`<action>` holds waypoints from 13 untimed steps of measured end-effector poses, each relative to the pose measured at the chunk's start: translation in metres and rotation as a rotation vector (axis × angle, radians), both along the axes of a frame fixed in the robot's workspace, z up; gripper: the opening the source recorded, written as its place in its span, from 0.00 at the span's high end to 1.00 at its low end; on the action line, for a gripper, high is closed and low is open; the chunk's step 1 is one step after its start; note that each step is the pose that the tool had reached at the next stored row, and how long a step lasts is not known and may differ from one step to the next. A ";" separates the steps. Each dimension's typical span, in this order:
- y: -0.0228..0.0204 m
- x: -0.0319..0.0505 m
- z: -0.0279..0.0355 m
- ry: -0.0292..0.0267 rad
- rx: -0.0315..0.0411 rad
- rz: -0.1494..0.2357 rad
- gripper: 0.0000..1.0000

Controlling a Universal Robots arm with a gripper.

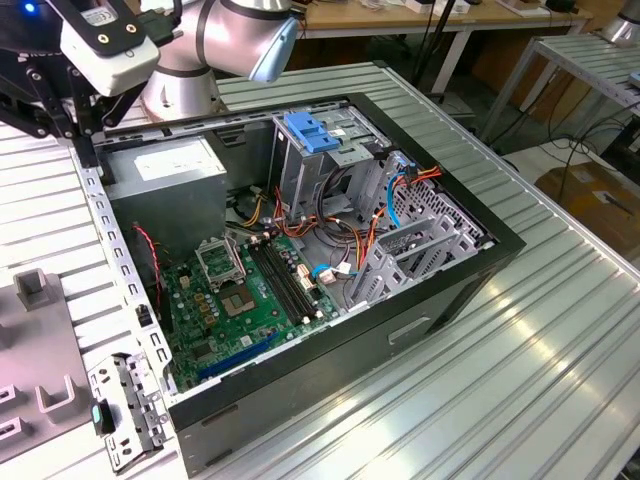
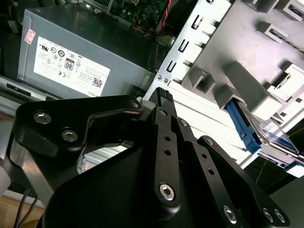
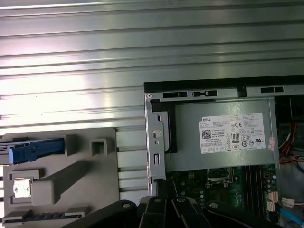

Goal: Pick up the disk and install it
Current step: 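Reach for the disk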

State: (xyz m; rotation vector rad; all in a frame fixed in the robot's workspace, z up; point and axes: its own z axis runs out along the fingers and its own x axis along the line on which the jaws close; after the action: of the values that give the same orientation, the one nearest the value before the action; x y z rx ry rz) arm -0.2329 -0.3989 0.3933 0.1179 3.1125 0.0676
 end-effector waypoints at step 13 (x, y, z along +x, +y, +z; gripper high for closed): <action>0.0000 -0.0088 0.0000 -0.0001 0.0001 0.000 0.89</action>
State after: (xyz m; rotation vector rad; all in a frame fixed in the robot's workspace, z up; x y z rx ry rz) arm -0.2416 -0.3989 0.3933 0.1180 3.1125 0.0677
